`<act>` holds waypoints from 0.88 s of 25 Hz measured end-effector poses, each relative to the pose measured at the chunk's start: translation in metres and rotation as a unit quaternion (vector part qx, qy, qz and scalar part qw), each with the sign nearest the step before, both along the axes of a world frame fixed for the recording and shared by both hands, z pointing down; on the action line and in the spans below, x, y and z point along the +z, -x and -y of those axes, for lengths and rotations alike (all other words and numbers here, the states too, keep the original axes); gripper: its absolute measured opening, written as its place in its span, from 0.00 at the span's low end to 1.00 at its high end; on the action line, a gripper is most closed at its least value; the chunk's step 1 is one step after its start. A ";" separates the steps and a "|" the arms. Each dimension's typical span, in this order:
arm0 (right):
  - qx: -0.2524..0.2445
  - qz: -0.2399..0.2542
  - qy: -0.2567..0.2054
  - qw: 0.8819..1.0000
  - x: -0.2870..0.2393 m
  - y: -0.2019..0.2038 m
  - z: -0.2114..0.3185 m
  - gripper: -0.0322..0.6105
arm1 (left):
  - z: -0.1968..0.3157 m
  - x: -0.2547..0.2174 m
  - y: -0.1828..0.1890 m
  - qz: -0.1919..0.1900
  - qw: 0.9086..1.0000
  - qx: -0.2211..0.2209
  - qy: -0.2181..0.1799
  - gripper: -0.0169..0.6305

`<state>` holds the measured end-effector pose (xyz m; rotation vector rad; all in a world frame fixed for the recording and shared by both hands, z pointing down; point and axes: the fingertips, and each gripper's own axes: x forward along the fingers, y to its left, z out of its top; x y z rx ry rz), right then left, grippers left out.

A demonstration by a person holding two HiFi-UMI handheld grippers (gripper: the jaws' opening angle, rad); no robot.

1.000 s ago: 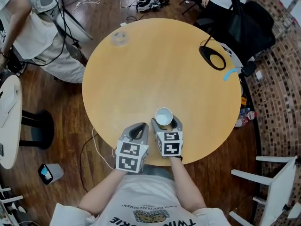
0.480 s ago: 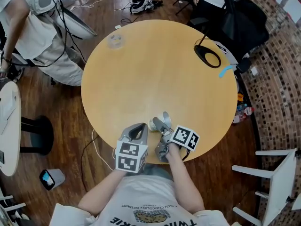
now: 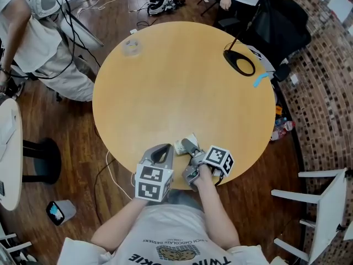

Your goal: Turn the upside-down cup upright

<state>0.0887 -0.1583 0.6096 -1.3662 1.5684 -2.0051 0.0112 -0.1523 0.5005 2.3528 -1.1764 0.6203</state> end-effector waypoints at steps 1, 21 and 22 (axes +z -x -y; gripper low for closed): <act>0.000 0.001 0.004 1.000 0.000 0.000 -0.001 0.56 | 0.000 0.000 0.000 0.000 1.000 0.001 -0.001 0.03; -0.380 -0.509 -0.298 0.713 -0.080 0.036 0.060 0.56 | 0.015 -0.004 0.027 -0.026 0.998 -0.048 -0.009 0.03; -0.408 -0.517 -0.313 0.684 -0.082 0.044 0.065 0.56 | 0.016 -0.003 0.030 -0.027 0.998 -0.052 -0.010 0.03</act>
